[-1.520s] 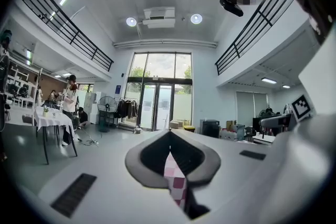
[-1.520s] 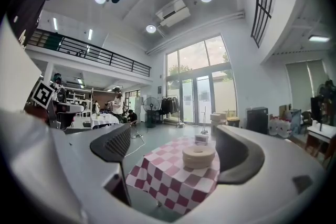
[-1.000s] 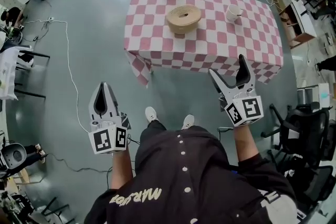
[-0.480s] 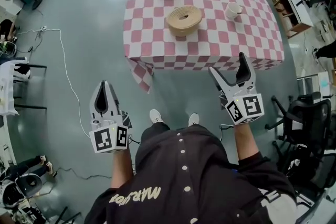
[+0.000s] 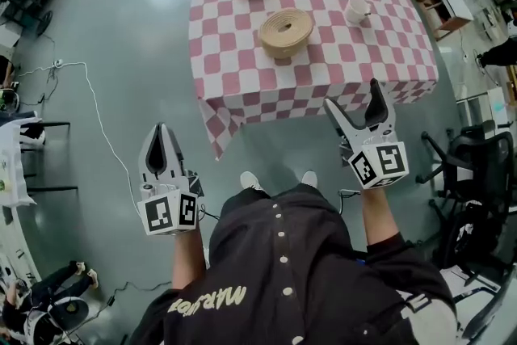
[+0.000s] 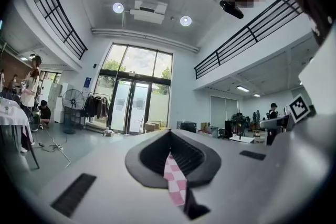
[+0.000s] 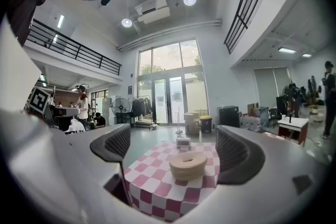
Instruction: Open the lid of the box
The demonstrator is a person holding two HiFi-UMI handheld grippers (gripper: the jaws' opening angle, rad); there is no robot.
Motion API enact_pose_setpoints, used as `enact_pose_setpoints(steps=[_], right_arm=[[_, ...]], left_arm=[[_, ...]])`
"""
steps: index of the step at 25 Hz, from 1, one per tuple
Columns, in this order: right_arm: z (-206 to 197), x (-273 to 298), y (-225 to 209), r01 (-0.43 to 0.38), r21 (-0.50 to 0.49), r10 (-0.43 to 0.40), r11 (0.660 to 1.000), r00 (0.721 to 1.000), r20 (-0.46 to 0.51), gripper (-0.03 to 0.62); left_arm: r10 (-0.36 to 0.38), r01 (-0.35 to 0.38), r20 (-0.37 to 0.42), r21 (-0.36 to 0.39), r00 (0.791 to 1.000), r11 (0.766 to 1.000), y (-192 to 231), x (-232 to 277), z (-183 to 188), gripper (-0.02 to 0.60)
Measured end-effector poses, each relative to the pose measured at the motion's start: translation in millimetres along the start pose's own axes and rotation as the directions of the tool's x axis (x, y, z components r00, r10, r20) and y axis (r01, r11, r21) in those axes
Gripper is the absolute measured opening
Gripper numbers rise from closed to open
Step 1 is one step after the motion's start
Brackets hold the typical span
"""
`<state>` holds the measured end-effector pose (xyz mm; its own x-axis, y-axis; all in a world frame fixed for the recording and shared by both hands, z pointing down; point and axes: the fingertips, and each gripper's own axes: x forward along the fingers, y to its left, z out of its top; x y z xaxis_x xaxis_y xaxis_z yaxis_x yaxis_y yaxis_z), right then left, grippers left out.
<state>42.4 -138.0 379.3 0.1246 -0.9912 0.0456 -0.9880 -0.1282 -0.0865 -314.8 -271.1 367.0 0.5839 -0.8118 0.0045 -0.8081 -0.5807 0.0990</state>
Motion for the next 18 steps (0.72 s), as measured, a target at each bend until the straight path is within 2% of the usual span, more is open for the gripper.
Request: enact_pose_setpoints(steps=[10, 18], right_arm=[[-11, -3, 19, 0.111, 0.006, -0.110, 0.994, 0.993, -0.034, 0.495], [-13, 11, 2, 0.150, 0.001, -0.149, 0.989, 0.988, -0.034, 0.494]], left_arm=[[-0.103, 0.103, -0.043, 0.004, 0.994, 0.995, 31, 26, -5, 0.011], [-0.132, 0.131, -0.050, -0.019, 0.990, 0.991, 27, 54, -16, 0.011]])
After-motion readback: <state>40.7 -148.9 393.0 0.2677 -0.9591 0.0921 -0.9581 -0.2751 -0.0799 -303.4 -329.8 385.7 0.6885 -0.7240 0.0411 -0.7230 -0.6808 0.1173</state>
